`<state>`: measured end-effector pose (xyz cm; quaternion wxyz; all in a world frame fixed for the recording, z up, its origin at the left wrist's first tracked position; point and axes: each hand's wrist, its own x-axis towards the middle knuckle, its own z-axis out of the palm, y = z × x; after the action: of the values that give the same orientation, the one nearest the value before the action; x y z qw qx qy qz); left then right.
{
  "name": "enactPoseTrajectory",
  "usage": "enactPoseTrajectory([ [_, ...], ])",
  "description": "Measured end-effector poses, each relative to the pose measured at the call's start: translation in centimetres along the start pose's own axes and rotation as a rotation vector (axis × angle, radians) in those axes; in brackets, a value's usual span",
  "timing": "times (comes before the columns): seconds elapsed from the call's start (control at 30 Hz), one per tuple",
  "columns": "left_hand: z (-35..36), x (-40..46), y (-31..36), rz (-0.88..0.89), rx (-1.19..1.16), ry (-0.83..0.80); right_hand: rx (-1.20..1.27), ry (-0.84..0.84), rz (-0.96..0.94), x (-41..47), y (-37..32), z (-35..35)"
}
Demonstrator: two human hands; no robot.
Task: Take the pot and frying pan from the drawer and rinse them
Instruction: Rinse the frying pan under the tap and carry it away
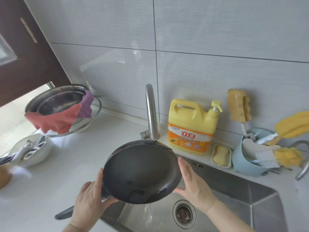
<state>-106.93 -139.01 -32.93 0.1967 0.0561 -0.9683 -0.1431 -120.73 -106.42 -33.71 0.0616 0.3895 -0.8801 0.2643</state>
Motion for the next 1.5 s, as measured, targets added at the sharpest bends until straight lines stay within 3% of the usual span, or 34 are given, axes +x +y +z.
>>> enactPoseTrajectory([
  [0.2,1.8,2.3,3.7,0.116,0.034,0.035,0.000,0.039,0.106,-2.6,2.0,-2.4],
  [0.53,3.3,5.9,8.3,0.076,-0.286,-0.087,-0.031,0.087,0.382,-7.0,4.9,-6.1],
  [0.77,1.6,4.3,6.4,0.052,-0.166,-0.104,0.014,0.041,0.159,-5.3,4.1,-4.5],
  [0.97,-0.7,1.7,3.2,0.035,-0.027,-0.027,0.019,-0.003,0.077,-2.2,1.4,-1.8],
  [1.2,-0.9,1.3,1.3,0.079,-0.052,0.000,0.030,-0.012,0.060,-0.7,0.1,-0.7],
  [1.5,2.3,4.8,7.4,0.127,-0.127,-0.061,0.014,0.144,0.207,-5.7,4.1,-5.0],
])
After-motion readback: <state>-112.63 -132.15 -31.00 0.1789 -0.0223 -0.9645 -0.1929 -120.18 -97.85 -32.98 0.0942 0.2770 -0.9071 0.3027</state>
